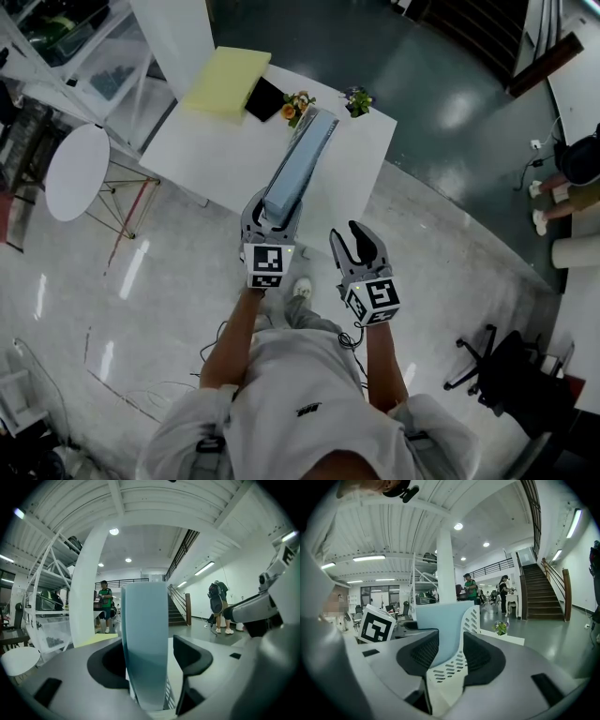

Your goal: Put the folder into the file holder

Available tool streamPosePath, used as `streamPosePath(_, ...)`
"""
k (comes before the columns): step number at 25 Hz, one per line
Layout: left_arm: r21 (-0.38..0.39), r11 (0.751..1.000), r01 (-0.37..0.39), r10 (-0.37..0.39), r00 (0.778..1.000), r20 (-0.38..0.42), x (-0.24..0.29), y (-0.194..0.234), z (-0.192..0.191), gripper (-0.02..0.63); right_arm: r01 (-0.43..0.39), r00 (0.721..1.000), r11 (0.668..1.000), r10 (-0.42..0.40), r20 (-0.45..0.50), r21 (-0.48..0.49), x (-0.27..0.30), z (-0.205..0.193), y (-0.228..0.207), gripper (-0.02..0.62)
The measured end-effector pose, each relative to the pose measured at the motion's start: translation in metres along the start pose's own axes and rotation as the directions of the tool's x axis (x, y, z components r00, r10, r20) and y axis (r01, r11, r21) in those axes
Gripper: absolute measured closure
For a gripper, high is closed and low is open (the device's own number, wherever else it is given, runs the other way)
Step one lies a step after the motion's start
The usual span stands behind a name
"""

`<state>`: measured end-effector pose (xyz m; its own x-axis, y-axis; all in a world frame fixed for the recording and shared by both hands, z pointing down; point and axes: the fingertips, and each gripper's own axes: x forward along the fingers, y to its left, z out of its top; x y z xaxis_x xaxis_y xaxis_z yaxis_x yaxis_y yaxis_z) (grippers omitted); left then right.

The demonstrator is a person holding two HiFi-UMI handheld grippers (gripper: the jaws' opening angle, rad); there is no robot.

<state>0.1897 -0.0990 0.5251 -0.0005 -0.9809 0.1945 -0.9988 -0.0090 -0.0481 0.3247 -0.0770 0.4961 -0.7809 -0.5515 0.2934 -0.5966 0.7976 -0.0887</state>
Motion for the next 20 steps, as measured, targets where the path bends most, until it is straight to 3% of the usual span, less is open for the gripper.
streamPosePath(6, 0.001, 0.999, 0.039, -0.039, 0.999, -0.014, -0.017, 0.003, 0.003, 0.278, 0.004, 1.000, 1.000, -0.004, 0.010, -0.002, 0.000, 0.001, 0.009, 0.433)
streamPosePath(20, 0.036, 0.982, 0.184, -0.183, 0.983, -0.018, -0.078, 0.013, 0.019, 0.279, 0.063, 0.997, 0.998, -0.062, 0.035, -0.027, 0.000, 0.008, 0.038, 0.433)
